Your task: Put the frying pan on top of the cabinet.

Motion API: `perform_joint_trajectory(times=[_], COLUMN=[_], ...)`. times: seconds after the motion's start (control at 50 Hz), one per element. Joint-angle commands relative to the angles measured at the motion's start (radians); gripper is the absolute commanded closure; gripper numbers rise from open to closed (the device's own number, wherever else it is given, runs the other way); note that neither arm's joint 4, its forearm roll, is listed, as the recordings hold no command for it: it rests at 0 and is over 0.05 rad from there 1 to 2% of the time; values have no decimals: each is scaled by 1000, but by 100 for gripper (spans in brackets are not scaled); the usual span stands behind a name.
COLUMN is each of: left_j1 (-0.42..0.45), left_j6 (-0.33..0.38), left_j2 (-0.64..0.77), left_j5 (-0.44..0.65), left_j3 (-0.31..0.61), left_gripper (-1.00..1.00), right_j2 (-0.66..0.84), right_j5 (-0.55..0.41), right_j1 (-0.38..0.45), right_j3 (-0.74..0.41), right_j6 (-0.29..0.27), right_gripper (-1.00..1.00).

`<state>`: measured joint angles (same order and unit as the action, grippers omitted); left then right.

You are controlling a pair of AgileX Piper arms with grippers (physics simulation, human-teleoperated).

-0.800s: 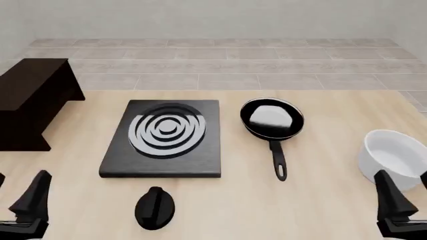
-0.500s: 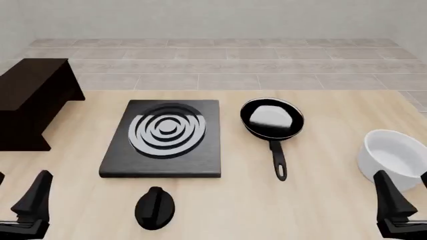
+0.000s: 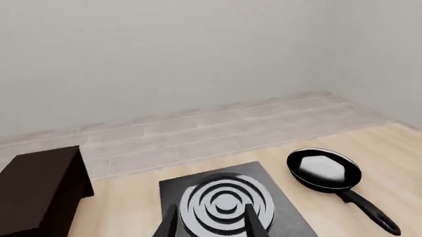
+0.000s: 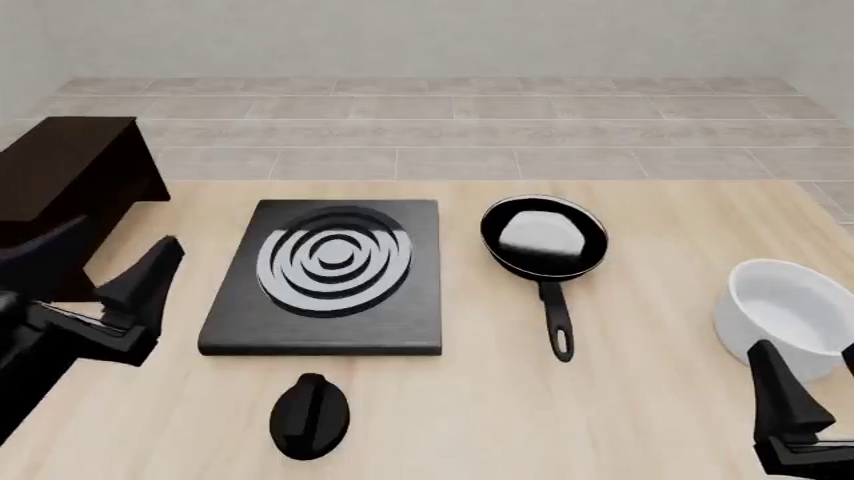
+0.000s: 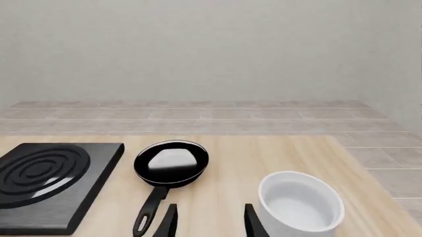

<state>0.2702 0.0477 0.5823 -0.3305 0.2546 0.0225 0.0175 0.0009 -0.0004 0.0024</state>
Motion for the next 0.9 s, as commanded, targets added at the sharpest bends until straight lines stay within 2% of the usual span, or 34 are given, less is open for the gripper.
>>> perform_joint_trajectory(times=[0.02, 0.04, 0.06, 0.2, 0.22, 0.24, 0.28, 0.3, 0.32, 0.34, 0.42, 0.52, 0.66, 0.9], left_j1=[214, 235, 271, 377, 406, 426, 444, 456, 463, 483, 526, 586, 633, 669], left_j6=[-46, -44, -74, -140, -119, -137, -149, -179, -146, -148, -204, -224, -285, -310], left_j2=[281, 289, 293, 394, 403, 413, 437, 455, 459, 479, 557, 631, 739, 876], left_j5=[-9, 3, 26, 143, 164, 195, 224, 241, 251, 264, 322, 386, 453, 520], left_j3=[241, 260, 291, 453, 485, 526, 563, 586, 609, 630, 724, 824, 935, 1064], left_gripper=[-100, -100, -100, -100, -100, -100, -100, -100, -100, -100, -100, -100, -100, -100], right_j2=[-5, -5, -5, -4, -4, -4, -3, -3, -3, -3, -4, -8, -12, -16], right_j5=[-6, -6, -6, -5, -5, -4, -3, -3, -2, -3, -4, -6, -10, -13], right_j1=[-1, -1, -1, 2, 1, 1, 1, 1, 1, 1, 1, 1, 1, 0], right_j3=[0, 0, 0, 0, 0, 0, 0, 0, 0, 0, -1, 0, 0, 0], right_j6=[-2, -2, -3, -1, 0, 1, 1, 1, 1, 2, 2, 3, 5, 10], right_gripper=[-100, -100, -100, -100, -100, -100, -100, -100, -100, -100, -100, -100, -100, -100])
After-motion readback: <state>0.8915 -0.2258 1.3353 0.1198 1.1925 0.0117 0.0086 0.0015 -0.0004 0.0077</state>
